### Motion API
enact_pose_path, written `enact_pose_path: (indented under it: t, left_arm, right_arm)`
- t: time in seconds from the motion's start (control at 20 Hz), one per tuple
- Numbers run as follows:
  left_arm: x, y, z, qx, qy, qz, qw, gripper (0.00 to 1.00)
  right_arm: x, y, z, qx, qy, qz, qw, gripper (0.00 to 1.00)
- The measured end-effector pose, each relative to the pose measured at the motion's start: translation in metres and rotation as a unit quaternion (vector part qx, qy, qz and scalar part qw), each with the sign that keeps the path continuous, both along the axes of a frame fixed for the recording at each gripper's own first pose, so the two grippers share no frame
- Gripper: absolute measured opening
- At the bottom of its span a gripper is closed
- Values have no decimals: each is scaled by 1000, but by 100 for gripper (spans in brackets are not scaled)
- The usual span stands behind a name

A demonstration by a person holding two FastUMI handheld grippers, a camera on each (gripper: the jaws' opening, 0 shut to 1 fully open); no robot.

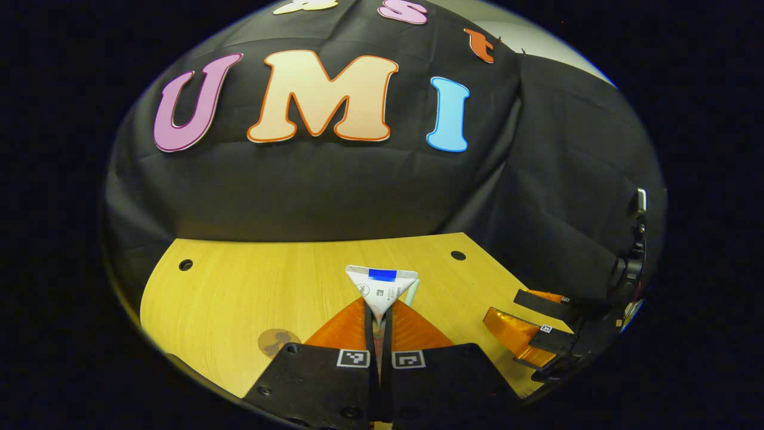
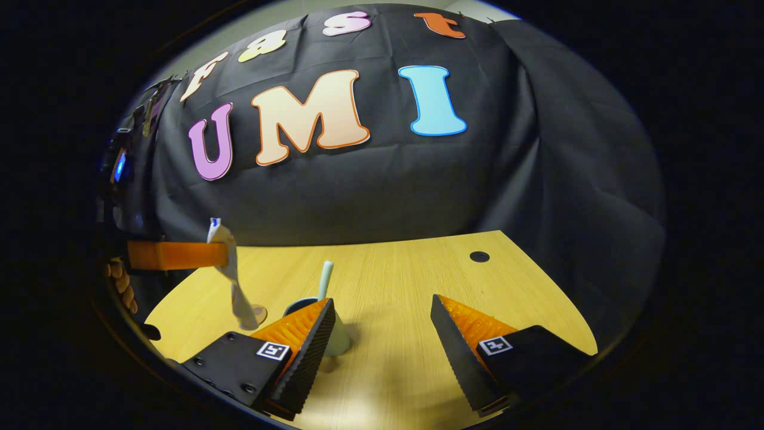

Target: Put the toothbrush and toothpaste on the desktop into the cup, then pick up the cup and place it on the coaster on the desktop.

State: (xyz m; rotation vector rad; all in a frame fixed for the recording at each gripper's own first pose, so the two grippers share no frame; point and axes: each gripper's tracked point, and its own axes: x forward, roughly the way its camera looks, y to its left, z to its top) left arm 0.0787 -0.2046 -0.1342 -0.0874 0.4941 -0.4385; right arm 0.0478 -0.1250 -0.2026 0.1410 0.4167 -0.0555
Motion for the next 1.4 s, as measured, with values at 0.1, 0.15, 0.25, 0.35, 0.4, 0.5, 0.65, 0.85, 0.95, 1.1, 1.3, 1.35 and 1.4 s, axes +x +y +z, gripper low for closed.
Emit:
enact_pose_path:
  t: [0.1, 0.15, 0.25, 0.35, 0.4, 0.5, 0.65, 0.85, 0.95, 1.1, 1.3, 1.35, 1.4]
  left_arm:
    - [9, -15, -2, -5, -3, -6, 1000, 0]
    - [13, -21, -6, -8, -1, -7, 1000, 0]
    - [20, -32, -10, -19, 2, -6, 1000, 0]
    - [25, -40, -16, -30, 4, -2, 1000, 0]
    - [28, -42, -18, -32, 7, 3, 999, 0]
    - [30, -44, -25, -33, 12, 10, 999, 0]
    - [30, -44, -30, -34, 12, 22, 999, 0]
    - [15, -44, -26, -42, 6, 22, 999, 34]
    - [11, -32, -24, -24, -10, 38, 999, 72]
    - [-2, -8, -21, -6, -24, 71, 997, 96]
    - [-13, 30, -14, 12, -43, 115, 992, 95]
    - [-19, 42, -13, 17, -46, 125, 991, 95]
    - [-24, 54, -11, 22, -49, 134, 989, 95]
  right_arm:
    - [-3, -7, 2, -1, 1, -4, 1000, 99]
    - [-4, -11, 3, -1, 2, -7, 1000, 99]
    - [-8, -17, 2, 2, 6, -10, 1000, 99]
    - [-10, -25, 1, 3, 8, -15, 1000, 96]
    - [-11, -28, 0, 3, 9, -17, 1000, 99]
    - [-12, -33, -1, 3, 12, -19, 1000, 99]
    - [-10, -36, 0, 8, 13, -19, 1000, 98]
    - [-6, -29, 0, 14, 16, -4, 1000, 98]
    - [-3, -22, 1, 18, 20, 9, 1000, 98]
    - [0, -3, -7, 33, 45, 39, 998, 98]
    - [-8, 32, -28, 51, 130, 99, 985, 98]
    - [-10, 41, -31, 57, 151, 114, 980, 95]
    - [-12, 51, -33, 62, 169, 125, 976, 98]
